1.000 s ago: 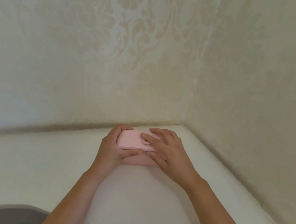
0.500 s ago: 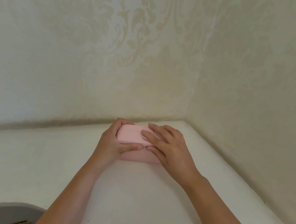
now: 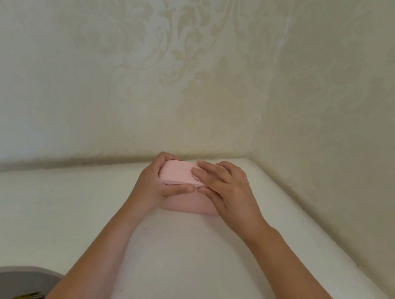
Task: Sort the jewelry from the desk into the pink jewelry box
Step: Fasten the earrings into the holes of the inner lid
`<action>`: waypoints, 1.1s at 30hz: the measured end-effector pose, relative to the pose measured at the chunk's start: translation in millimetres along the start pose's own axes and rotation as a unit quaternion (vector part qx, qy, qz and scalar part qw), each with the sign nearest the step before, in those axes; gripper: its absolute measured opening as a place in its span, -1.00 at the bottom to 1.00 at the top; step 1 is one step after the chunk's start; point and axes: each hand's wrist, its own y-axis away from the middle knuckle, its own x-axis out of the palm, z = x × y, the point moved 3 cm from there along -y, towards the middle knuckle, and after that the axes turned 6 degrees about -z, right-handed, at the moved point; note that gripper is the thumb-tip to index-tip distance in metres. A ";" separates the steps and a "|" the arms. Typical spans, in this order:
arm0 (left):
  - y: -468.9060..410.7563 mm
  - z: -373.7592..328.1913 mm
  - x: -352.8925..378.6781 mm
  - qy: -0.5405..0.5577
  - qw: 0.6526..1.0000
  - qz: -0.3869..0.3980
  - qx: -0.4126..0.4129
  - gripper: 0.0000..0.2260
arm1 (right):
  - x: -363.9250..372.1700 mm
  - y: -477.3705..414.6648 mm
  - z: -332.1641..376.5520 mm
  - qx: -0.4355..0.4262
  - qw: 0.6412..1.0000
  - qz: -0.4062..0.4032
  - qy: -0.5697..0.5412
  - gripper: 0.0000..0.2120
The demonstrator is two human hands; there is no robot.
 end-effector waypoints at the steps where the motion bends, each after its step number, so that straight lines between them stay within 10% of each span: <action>1: -0.7 0.6 0.2 0.001 1.000 -0.002 0.000 -0.41 | 0.6 -0.6 -0.3 0.003 1.000 0.002 -0.001 -0.65; 12: 17.9 -2.2 -1.3 -0.014 1.000 -0.010 0.007 -0.43 | -5.2 13.8 0.5 0.048 0.992 -0.093 -0.076 -0.70; 16: 35.4 -11.6 -7.9 -0.077 0.996 0.011 0.038 -0.47 | -12.0 16.7 -4.1 0.142 0.975 -0.045 -0.167 -0.58; 26: 50.8 -7.6 -7.4 -0.195 0.973 -0.051 0.111 -0.57 | -3.8 15.8 4.2 0.067 0.992 0.012 -0.109 -0.50; 33: 8.5 22.6 -11.9 -0.352 0.921 -0.094 0.139 -0.49 | 17.3 40.5 -37.4 0.255 0.940 0.194 -0.118 -0.17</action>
